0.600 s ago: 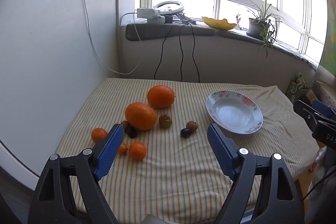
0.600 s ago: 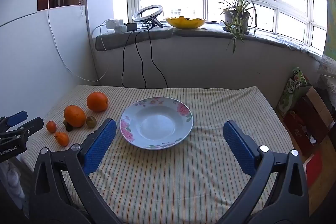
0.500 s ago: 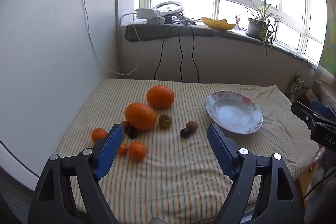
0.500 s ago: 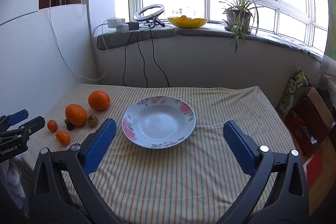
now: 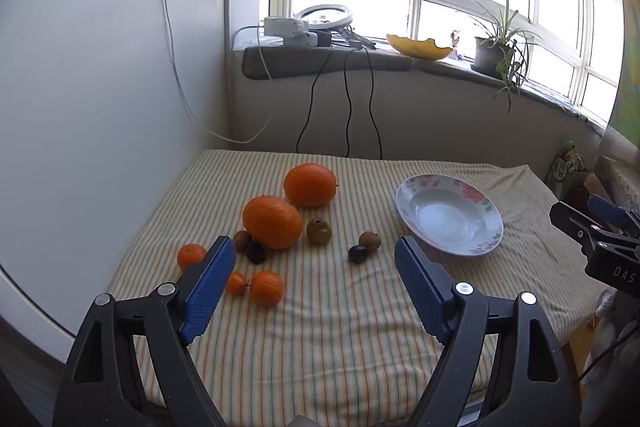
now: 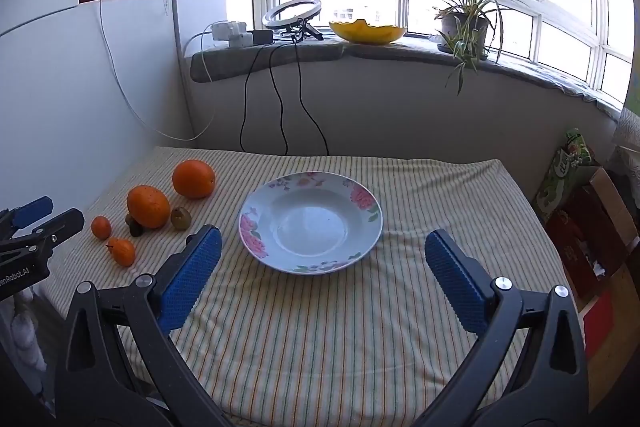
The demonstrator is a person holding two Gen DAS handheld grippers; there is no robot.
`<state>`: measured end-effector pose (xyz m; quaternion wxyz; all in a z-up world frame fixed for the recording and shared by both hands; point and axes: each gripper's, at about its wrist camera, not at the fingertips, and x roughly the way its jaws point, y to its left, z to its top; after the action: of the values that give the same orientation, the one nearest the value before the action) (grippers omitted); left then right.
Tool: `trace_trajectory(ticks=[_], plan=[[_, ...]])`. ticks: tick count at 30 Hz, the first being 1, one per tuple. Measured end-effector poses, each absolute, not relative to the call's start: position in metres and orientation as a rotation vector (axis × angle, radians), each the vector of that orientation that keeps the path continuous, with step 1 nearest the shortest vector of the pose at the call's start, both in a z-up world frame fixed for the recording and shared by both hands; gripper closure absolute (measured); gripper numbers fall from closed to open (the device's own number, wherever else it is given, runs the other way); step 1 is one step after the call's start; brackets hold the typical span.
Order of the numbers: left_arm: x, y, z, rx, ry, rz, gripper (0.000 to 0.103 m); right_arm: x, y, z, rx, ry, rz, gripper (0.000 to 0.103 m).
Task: Organize fruits
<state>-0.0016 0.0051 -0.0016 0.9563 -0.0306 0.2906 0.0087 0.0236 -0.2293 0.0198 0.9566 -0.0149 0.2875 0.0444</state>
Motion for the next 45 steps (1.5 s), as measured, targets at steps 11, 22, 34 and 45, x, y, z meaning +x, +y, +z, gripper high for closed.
trace_trajectory(ticks=[11,22,34,45], plan=[[-0.0017,0.0055,-0.0005,-0.062,0.588,0.017,0.021,0.0226,-0.2309,0.022,-0.022,0.574,0.09,0.0],[-0.0021,0.0056,-0.0007,-0.062,0.588,0.019,0.021,0.0231,-0.2297,0.0206,-0.021,0.576,0.096,0.0],[-0.0008,0.0062,-0.0028,-0.064,0.591,0.02,0.021,0.0251,-0.229,0.0171,-0.016,0.587,0.106,0.0],[0.0001,0.0062,-0.0043,-0.064,0.593,0.016,0.021,0.0255,-0.2286,0.0177,-0.018,0.587,0.105,0.0]])
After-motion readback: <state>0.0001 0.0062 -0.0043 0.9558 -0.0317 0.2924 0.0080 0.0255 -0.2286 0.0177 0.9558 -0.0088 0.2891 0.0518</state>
